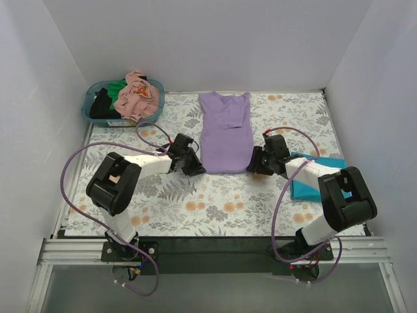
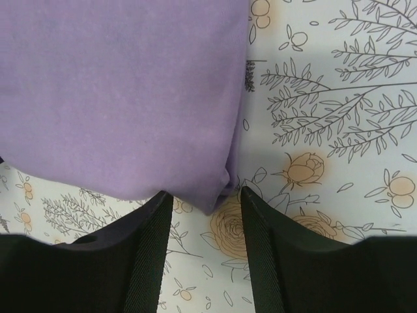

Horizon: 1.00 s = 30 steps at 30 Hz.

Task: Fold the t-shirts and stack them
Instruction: Fold the tshirt

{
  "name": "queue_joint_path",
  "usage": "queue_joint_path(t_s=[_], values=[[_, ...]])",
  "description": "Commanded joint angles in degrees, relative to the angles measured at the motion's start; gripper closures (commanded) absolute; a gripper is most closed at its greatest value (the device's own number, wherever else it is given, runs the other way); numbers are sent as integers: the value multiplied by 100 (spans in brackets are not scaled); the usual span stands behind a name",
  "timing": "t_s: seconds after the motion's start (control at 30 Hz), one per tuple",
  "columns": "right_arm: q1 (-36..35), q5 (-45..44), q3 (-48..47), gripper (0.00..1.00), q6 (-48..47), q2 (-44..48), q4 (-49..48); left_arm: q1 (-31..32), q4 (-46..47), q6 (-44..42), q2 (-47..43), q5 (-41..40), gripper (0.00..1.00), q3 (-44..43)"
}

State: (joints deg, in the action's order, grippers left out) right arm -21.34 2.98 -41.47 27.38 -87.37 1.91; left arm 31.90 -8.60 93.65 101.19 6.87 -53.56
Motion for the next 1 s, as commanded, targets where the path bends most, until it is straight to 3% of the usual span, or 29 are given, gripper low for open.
queue_joint_path(t_s=[0.0, 0.03, 0.1, 0.13, 0.27, 0.43, 0.57, 0.7, 0.9, 0.97], values=[[34, -52, -107, 48, 57, -253, -139, 44, -247, -127, 296, -142, 91, -154], [25, -35, -98, 50, 49, -289, -139, 44, -282, -153, 322, -99, 100, -172], [25, 27, -54, 63, 49, -315, -304, 62, -274, -154, 305, -133, 100, -155], [25, 62, 7, 79, 49, -315, -314, 88, -282, -154, 253, -160, 100, -129], [25, 132, 349, 99, 22, -70, -323, 185, -274, -145, -54, -248, 100, 169], [8, 474, 1350, 99, 119, 992, -253, 632, -318, -31, -757, -371, 100, 846], [-80, 615, 2719, 99, 461, 2239, 316, 1221, -423, 416, -1732, -520, 100, 1786], [-493, 897, 3495, 99, 953, 4178, 1177, 2072, -590, 1093, -2978, -591, 100, 2603], [-872, 1125, 3664, 99, 1612, 6545, 2532, 2785, -1038, 1964, -3939, -845, 100, 2983], [-880, 1274, 3594, 99, 1657, 6759, 2595, 2874, -1100, 2026, -4115, -898, 100, 2878]])
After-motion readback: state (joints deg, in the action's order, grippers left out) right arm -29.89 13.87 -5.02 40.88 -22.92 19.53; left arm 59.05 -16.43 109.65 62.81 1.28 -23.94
